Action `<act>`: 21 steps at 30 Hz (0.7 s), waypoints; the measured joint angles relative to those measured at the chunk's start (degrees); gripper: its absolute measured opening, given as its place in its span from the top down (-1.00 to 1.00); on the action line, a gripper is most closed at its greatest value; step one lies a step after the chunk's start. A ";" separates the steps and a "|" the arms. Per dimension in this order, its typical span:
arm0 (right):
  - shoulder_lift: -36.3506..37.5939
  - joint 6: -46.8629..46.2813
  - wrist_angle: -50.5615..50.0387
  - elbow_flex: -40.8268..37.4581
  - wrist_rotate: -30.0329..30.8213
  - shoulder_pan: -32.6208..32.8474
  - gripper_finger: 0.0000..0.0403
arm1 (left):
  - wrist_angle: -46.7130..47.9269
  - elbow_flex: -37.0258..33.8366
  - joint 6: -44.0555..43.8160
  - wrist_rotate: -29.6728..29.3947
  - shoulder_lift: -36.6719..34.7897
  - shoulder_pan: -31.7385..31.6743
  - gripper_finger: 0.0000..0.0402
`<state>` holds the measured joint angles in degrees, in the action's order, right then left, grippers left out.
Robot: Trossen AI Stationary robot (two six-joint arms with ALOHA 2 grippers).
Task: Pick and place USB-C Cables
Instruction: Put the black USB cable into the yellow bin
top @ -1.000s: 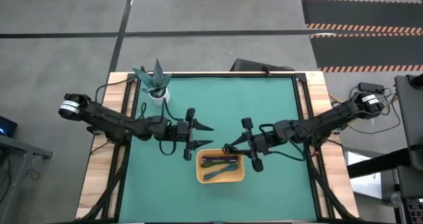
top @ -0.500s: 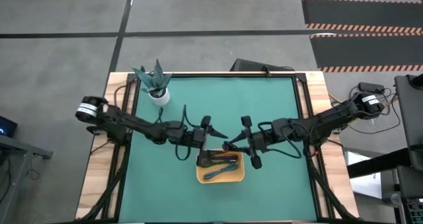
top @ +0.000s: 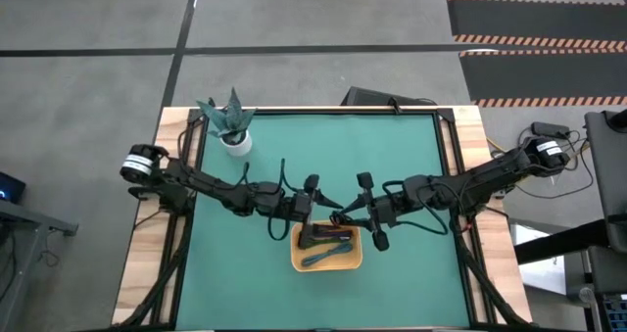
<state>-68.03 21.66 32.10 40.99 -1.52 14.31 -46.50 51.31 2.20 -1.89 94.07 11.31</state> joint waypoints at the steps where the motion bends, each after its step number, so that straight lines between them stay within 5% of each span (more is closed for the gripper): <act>1: 0.00 0.00 -0.03 0.00 0.00 0.00 0.53 | 0.02 -0.02 -0.02 0.00 0.02 0.00 -0.06; 13: 0.00 -1.09 -0.46 0.00 0.09 0.00 0.53 | 0.24 -0.13 -0.25 -0.02 0.02 0.00 0.59; 21: 0.01 -2.68 -0.52 0.00 0.02 0.00 0.44 | 0.37 -0.13 -0.35 -0.02 0.02 -0.02 0.60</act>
<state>-68.02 18.98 31.57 40.99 -1.50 14.31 -46.13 51.18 1.85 -1.91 94.08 11.29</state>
